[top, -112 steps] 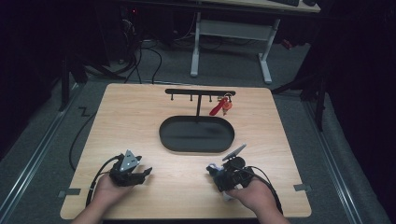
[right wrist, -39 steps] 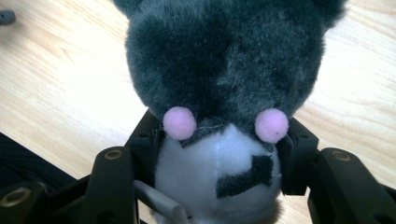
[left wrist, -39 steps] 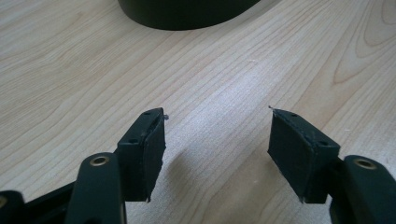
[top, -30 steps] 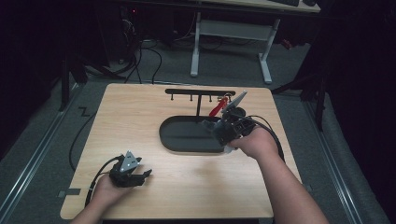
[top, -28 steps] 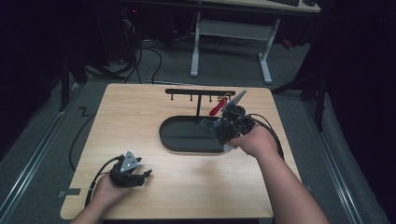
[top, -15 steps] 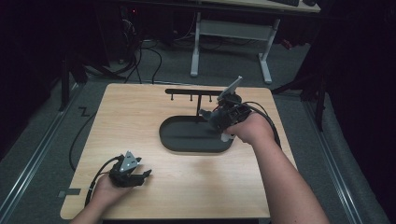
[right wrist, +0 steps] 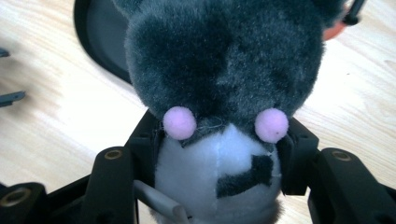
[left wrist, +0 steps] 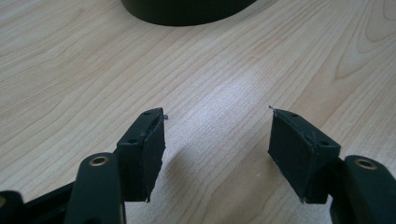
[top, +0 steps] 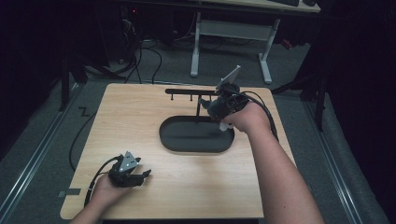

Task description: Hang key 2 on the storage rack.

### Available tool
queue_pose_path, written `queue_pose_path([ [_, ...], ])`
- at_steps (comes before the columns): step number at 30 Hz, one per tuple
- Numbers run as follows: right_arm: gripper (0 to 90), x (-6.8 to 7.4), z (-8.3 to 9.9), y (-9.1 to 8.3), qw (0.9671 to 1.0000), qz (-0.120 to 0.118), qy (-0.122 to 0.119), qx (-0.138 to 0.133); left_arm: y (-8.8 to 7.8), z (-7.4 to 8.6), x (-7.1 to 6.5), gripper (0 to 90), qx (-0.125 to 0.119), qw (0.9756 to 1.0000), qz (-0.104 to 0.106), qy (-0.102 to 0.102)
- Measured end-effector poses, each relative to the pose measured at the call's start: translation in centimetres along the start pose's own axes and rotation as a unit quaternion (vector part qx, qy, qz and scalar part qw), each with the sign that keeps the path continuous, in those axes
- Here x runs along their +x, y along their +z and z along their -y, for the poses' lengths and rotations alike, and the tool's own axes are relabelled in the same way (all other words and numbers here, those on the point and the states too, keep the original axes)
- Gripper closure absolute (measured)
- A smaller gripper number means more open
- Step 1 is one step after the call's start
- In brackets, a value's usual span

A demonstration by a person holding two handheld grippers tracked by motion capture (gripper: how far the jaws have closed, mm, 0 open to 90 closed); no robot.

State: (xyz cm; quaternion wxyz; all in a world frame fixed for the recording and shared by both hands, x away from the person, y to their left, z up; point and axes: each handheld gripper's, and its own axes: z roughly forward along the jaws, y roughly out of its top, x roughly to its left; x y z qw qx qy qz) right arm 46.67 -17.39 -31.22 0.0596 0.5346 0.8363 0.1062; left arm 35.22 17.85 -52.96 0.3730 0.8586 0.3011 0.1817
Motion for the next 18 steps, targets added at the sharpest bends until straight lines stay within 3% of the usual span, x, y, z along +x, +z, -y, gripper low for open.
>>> queue_pose_path([
  [8, 45.6, -0.7, -0.3, 0.5, 0.9994, 0.034, 0.010, -0.005, 0.1, 0.0, 0.0, 36.2, 0.003, 1.0000, 0.001, 0.002],
  [18, 45.6, -0.6, 0.6, 2.9, 0.9995, 0.025, 0.004, 0.019, 0.2, 0.0, -0.1, 36.3, 0.006, 1.0000, 0.004, 0.003],
])
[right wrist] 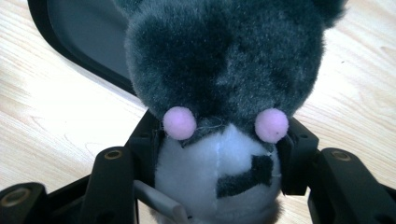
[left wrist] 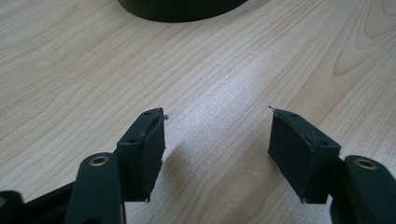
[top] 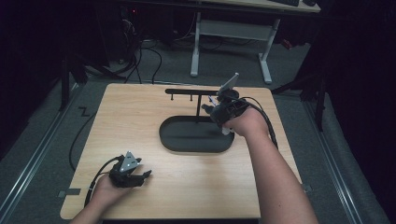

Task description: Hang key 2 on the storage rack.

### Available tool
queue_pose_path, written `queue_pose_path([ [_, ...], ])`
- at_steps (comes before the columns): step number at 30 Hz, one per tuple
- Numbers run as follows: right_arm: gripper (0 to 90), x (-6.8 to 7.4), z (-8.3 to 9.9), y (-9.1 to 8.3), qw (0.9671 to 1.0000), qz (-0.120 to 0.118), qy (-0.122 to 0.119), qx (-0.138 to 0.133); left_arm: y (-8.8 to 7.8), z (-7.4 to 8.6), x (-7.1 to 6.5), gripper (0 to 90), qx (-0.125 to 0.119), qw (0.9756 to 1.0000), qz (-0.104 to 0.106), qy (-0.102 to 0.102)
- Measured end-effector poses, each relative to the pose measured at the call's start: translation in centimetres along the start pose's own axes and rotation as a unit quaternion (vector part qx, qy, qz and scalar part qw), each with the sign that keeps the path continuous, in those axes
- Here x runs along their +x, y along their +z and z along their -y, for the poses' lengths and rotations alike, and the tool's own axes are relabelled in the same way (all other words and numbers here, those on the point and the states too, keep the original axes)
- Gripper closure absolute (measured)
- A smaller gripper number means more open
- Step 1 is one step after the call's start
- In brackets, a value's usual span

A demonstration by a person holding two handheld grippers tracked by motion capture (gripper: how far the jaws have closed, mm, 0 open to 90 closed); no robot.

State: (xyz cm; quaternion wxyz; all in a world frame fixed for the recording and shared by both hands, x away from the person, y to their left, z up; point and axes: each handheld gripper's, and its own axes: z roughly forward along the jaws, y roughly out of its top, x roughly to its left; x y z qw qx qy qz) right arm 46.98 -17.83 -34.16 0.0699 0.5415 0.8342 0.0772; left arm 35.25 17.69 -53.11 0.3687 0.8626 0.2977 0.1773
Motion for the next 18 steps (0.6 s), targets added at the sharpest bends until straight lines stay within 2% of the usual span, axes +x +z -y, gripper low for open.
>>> queue_pose_path([
  [9, 45.3, -0.2, 0.0, 1.9, 0.9999, -0.011, 0.004, -0.001, 0.2, 0.0, 0.0, 36.3, 0.002, 1.0000, 0.004, 0.000],
  [13, 45.3, 0.0, 0.0, 3.0, 0.9997, -0.018, 0.014, 0.002, 0.2, 0.0, -0.1, 36.3, 0.002, 1.0000, 0.004, 0.000],
  [14, 45.3, 0.0, 0.0, 3.3, 0.9998, -0.020, 0.008, 0.000, 0.2, 0.0, -0.1, 36.3, 0.002, 1.0000, 0.004, 0.000],
  [18, 45.1, 0.2, -0.2, 3.8, 0.9997, -0.023, 0.012, -0.004, 0.2, 0.0, -0.1, 36.3, 0.001, 1.0000, 0.004, 0.001],
])
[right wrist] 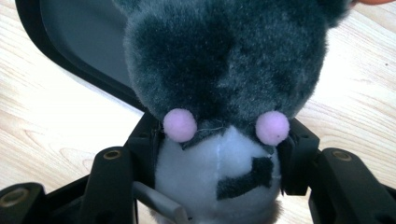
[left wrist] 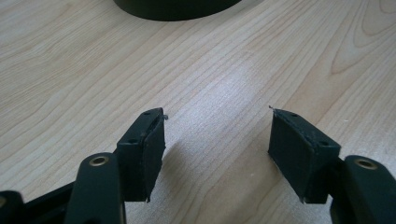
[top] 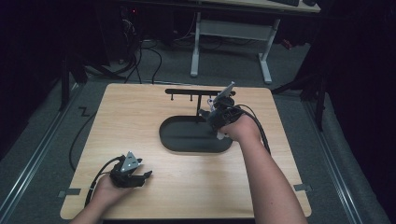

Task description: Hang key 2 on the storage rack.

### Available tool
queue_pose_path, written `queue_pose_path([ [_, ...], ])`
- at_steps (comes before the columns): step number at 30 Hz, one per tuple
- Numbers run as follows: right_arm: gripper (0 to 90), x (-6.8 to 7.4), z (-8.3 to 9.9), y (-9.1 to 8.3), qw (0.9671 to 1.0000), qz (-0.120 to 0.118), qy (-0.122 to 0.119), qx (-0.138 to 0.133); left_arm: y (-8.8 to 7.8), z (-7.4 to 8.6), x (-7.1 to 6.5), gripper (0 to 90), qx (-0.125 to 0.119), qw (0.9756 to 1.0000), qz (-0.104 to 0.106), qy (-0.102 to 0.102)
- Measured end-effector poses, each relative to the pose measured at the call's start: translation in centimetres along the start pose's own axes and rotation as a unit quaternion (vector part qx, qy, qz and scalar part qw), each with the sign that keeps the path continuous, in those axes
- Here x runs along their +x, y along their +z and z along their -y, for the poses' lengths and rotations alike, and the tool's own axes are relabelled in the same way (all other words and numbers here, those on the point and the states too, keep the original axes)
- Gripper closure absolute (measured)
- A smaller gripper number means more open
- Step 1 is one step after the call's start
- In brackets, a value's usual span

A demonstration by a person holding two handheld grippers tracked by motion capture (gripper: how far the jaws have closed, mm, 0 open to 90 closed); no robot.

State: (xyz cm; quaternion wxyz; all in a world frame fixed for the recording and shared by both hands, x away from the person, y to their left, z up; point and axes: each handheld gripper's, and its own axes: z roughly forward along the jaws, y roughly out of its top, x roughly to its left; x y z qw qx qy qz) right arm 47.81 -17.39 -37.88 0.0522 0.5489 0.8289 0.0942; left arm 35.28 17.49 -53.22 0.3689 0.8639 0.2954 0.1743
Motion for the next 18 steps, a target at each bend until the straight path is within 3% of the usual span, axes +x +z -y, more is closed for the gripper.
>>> queue_pose_path([
  [4, 41.9, 0.04, -0.22, 0.30, 1.0000, 0.000, 0.001, -0.009, -0.03, -0.05, -0.02, 36.3, -0.001, 1.0000, 0.000, 0.001],
  [10, 29.7, 0.00, -0.45, 0.57, 0.9995, 0.009, 0.012, -0.028, -0.06, -0.09, -0.02, 36.3, -0.003, 1.0000, 0.001, 0.002],
  [18, 29.5, 0.19, -0.33, 0.52, 0.9993, 0.008, 0.011, -0.035, -0.10, -0.22, -0.10, 36.3, -0.007, 1.0000, 0.001, 0.004],
])
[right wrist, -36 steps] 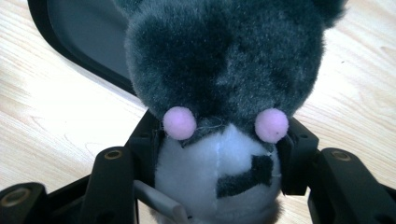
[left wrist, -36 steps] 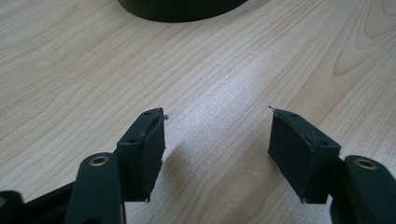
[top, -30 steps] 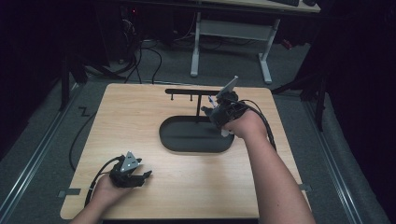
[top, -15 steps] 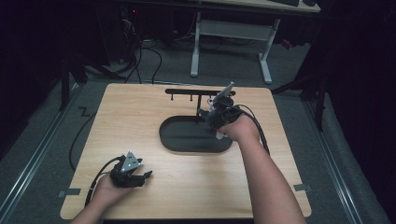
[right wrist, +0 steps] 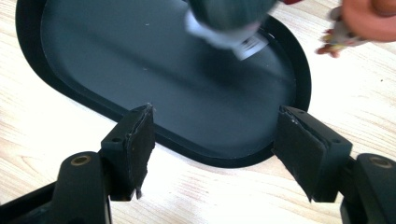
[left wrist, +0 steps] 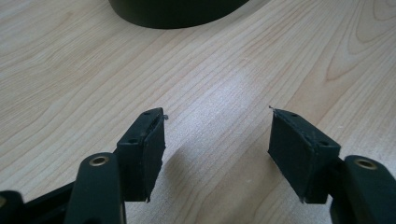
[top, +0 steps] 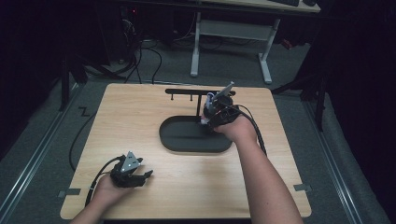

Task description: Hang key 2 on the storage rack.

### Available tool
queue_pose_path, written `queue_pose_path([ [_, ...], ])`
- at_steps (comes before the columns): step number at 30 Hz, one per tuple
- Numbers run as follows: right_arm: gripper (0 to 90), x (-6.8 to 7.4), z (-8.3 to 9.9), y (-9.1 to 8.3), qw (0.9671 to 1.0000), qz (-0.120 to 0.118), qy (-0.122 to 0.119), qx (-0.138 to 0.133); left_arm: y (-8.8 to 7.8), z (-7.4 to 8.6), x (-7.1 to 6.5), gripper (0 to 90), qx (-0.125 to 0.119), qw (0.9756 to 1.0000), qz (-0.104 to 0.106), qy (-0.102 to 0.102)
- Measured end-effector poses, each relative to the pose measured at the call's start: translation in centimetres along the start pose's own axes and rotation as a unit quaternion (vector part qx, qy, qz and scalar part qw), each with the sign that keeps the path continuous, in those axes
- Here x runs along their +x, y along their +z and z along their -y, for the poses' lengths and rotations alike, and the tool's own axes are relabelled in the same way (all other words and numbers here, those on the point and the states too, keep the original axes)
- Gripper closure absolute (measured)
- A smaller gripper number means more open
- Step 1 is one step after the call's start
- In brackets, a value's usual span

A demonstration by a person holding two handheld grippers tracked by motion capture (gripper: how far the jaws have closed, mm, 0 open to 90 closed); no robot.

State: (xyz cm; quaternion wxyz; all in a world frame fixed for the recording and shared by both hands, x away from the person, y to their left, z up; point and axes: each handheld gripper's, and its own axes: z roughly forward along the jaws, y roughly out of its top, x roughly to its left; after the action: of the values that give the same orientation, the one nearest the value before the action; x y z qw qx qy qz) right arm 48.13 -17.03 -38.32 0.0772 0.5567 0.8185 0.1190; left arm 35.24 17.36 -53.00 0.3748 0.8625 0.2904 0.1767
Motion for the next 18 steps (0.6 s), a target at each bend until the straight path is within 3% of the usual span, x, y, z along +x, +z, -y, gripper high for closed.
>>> queue_pose_path([
  [8, 29.8, -0.3, 1.3, 0.5, 1.0000, -0.004, 0.002, 0.003, 0.1, 0.0, -0.1, 36.2, -0.001, 1.0000, 0.001, 0.001],
  [18, 28.5, -0.7, 4.6, 0.9, 0.9999, 0.008, -0.008, -0.012, 0.2, -0.2, -0.4, 36.1, 0.000, 1.0000, 0.003, 0.008],
])
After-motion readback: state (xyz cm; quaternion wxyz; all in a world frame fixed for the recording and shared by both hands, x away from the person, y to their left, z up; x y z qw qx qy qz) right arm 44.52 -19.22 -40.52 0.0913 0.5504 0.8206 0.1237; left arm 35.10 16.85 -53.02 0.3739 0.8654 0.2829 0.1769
